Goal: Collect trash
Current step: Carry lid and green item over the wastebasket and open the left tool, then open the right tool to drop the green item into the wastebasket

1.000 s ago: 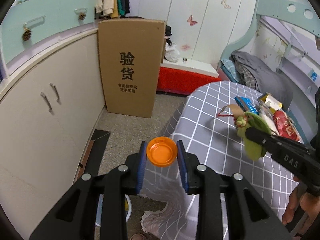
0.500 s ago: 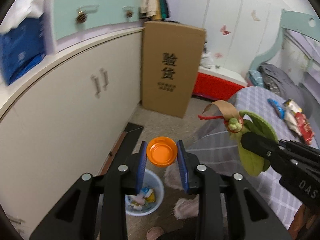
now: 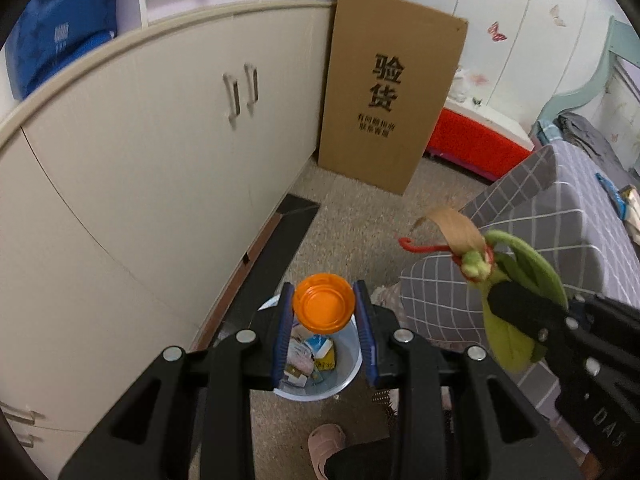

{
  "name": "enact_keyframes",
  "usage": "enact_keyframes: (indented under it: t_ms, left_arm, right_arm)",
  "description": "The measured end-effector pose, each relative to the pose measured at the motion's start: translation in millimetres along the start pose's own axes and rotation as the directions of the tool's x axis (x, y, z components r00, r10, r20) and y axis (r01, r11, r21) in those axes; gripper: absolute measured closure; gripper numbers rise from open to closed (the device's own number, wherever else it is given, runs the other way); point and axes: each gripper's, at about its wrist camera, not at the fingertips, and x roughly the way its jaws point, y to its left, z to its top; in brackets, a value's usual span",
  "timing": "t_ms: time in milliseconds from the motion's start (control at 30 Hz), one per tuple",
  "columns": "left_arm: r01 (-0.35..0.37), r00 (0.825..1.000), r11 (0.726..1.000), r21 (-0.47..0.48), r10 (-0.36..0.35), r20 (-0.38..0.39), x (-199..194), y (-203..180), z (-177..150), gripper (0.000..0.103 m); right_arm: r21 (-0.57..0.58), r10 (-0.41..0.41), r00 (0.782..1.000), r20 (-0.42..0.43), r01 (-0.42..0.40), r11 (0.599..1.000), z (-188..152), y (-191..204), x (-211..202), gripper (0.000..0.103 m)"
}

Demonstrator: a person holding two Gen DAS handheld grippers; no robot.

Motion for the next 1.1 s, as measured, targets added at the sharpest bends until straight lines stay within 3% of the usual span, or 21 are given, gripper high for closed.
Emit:
enact_keyframes:
  t_ms: [67,100,567,967,1100]
  left_arm:
    - [0.002,1.000,1.000,-0.022,-0.003,-0.024,8,5,1,0.042]
    - [-0.002,1.000,0.999,-0.039,0.001,-0.024,11,8,1,0.038]
    - [-0.038,0.999,0.996,-0.076,0.035,-0.042,19,26,-5,0.037]
    - [-0.094,0.996,0.989,-0.114,0.092,-0.023,10,41,-7,0.037]
    - [-0.127,0.992,0.982,-0.140,0.124,-0.028,9,53,-8,0.037]
  right_arm:
    - [0.003,-0.005,1.000,-0.011,0.005,1.000,-2,-1,6,0.092]
    - [0.003,-0.007,1.000,-0.017,0.007,1.000,-4,-1,9,0.092]
    - [-0.007,0.008,0.997,-0.074,-0.009,1.000,-12,6,33,0.092]
    - [-0.013,0.026,0.997,-0.073,-0.027,1.000,-7,15,41,0.091]
    - [-0.024,0.053,0.998,-0.034,-0.054,0.998,-1,21,45,0.090]
